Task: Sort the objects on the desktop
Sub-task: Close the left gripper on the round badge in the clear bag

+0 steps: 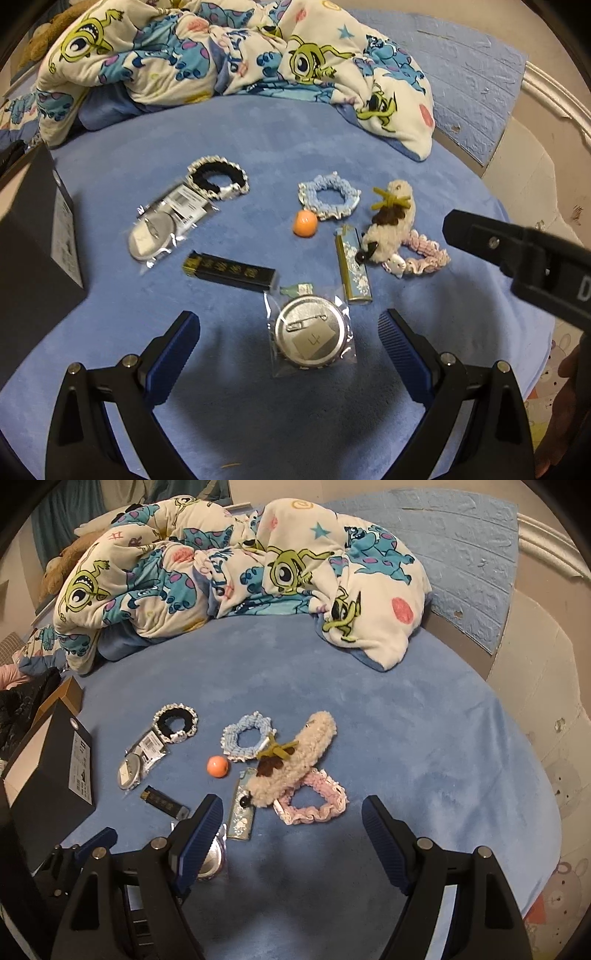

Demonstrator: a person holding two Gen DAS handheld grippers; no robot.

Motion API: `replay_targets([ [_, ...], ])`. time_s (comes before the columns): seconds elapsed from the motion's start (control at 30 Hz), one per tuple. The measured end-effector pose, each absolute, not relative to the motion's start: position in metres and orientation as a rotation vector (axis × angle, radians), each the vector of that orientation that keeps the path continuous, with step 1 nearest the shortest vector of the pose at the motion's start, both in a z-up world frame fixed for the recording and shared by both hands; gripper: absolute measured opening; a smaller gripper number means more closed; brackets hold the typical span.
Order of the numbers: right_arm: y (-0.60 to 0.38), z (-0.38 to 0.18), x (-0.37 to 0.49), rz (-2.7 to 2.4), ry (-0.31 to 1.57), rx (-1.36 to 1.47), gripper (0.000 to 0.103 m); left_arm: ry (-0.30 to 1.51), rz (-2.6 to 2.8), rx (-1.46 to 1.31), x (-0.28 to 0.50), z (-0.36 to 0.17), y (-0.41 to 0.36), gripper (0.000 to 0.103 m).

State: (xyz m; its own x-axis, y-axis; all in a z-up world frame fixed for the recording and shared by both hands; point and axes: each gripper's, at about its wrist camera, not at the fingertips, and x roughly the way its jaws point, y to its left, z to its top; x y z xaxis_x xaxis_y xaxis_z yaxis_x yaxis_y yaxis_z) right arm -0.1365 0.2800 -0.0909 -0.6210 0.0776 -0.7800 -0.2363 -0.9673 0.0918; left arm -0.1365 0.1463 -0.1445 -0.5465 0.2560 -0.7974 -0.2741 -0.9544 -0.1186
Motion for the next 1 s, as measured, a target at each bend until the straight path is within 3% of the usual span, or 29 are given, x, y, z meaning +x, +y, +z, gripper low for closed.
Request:
replay_targets([
  [0.33, 0.286, -0.103, -0.138, 2.647, 0.302, -1.292, 0.08, 0.026, 2.468, -1.343, -0.148, -0.171, 0.157, 0.098],
  [0.63, 0.289, -0.107, -0.139, 2.639, 0.309, -1.298, 0.08, 0.189, 2.523, -1.286, -0.138, -0.195, 0.17, 0.097],
  [0.8, 0.292, -0.108, -0.139, 2.633, 0.325, -1.296, 0.08, 0.142, 2.54, -1.258, -0.135, -0.192, 0.161, 0.081],
  [0.87, 0.293, -0.108, -0.139, 2.632, 0.334, -1.292, 0.08, 0.156, 2.529, -1.236, -0.132, -0.19, 0.162, 0.069],
  [1.0, 0.294, -0.108, -0.138, 2.634, 0.346, -1.288, 0.08, 0.189, 2.54, -1.221, -0.128, -0.188, 0.168, 0.065],
])
